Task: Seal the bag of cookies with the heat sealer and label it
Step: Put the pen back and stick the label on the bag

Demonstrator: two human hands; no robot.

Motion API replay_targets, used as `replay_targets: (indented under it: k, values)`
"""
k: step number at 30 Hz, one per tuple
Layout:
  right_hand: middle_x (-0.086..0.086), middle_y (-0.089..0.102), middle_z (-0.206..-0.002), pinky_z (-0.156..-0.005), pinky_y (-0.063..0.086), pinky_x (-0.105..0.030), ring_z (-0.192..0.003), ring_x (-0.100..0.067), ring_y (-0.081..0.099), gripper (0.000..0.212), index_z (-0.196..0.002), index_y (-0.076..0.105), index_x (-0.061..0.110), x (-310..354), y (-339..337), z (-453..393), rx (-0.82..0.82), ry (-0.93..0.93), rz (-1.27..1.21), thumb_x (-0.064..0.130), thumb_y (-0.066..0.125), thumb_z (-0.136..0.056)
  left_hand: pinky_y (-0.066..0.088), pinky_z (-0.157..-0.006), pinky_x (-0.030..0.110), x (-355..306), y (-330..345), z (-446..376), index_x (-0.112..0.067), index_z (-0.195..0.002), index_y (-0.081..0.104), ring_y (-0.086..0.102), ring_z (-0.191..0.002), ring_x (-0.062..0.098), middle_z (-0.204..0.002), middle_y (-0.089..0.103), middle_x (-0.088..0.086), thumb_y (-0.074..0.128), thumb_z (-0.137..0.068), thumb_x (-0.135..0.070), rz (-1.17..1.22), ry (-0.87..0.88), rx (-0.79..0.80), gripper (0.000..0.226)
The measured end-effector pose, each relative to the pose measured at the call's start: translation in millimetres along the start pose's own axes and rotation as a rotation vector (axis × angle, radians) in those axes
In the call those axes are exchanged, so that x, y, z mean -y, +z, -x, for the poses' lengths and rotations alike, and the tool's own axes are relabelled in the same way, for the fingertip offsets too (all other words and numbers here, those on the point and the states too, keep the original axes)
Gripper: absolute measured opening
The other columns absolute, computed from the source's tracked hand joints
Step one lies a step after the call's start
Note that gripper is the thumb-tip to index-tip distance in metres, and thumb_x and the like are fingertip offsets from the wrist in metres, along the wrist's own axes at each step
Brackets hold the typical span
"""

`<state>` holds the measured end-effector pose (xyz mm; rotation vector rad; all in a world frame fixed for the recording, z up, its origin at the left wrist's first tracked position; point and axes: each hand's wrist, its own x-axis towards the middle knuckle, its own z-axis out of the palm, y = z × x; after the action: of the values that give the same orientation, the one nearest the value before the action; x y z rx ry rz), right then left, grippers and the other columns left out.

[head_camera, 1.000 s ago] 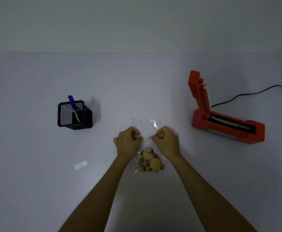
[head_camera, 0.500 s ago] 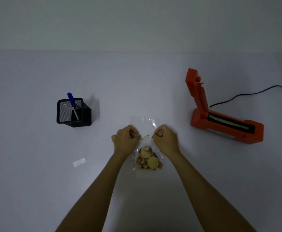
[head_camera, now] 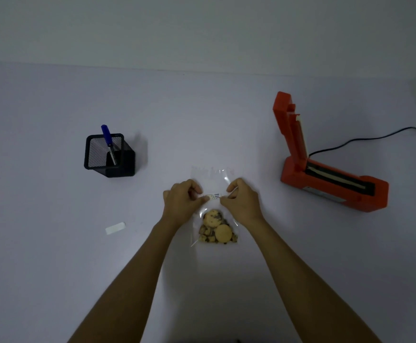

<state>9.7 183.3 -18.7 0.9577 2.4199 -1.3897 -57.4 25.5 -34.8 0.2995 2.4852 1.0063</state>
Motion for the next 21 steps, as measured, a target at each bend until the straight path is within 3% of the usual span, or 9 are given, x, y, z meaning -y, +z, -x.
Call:
replay_targets:
  k: [5,9,11,14,18,21]
  values:
    - [0.004,0.053,-0.062,-0.046,0.038,-0.005,-0.054,-0.005,0.049,0.024,-0.089,0.053,0.011,0.6,-2.5,-0.1,0.008,0.011,-0.014,0.0,0.071,-0.077,0.027,-0.077,0.031,-4.0,0.6,-0.8,-0.023,-0.075,0.062,0.06,-0.075,0.009,-0.073,0.066,-0.006,0.074,-0.076,-0.033,0.004,-0.042,-0.017,0.016]
    - [0.004,0.056,-0.061,-0.045,0.038,-0.008,-0.054,-0.008,0.05,0.021,-0.091,0.056,0.014,3.9,-7.8,2.1,0.08,0.011,-0.031,0.006,0.072,-0.079,0.042,-0.075,0.034,-0.6,-0.5,6.9,-0.02,-0.076,0.06,0.06,-0.072,0.012,-0.074,0.065,-0.004,0.07,-0.08,-0.035,0.031,-0.002,-0.05,0.019]
    - [0.001,0.059,-0.068,-0.051,0.042,-0.014,-0.061,-0.011,0.053,0.021,-0.095,0.058,0.015,5.7,-15.7,7.1,0.127,-0.013,-0.07,0.009,0.072,-0.081,0.048,-0.069,0.029,1.8,-3.4,16.5,-0.019,-0.083,0.059,0.057,-0.072,0.012,-0.081,0.061,-0.001,0.067,-0.084,-0.038,0.071,0.004,-0.113,0.02]
    - [0.0,0.059,-0.079,-0.054,0.042,-0.013,-0.067,-0.01,0.055,0.025,-0.101,0.059,0.017,5.8,-27.1,19.5,0.072,-0.041,-0.085,0.012,0.073,-0.081,0.048,-0.069,0.023,5.2,-6.3,33.8,-0.017,-0.094,0.059,0.058,-0.078,0.013,-0.09,0.06,0.0,0.062,-0.088,-0.035,0.115,-0.076,-0.193,0.02]
    - [-0.001,0.058,-0.091,-0.067,0.042,-0.021,-0.081,-0.015,0.057,0.043,-0.109,0.055,0.019,-7.4,-27.3,39.8,0.002,0.081,-0.066,0.024,0.08,-0.074,0.04,-0.064,0.013,6.6,-6.0,57.0,-0.018,-0.089,0.059,0.059,-0.078,0.013,-0.083,0.064,-0.003,0.061,-0.089,-0.033,0.19,-0.228,-0.176,0.015]
    - [-0.001,0.063,-0.089,-0.072,0.049,-0.029,-0.081,-0.018,0.062,0.041,-0.107,0.057,0.015,-23.1,-15.5,52.3,0.032,0.197,-0.105,0.028,0.079,-0.076,0.049,-0.066,0.022,11.2,-0.3,67.3,-0.016,-0.087,0.063,0.064,-0.074,0.016,-0.078,0.068,-0.001,0.062,-0.086,-0.041,0.223,-0.29,-0.117,0.025]
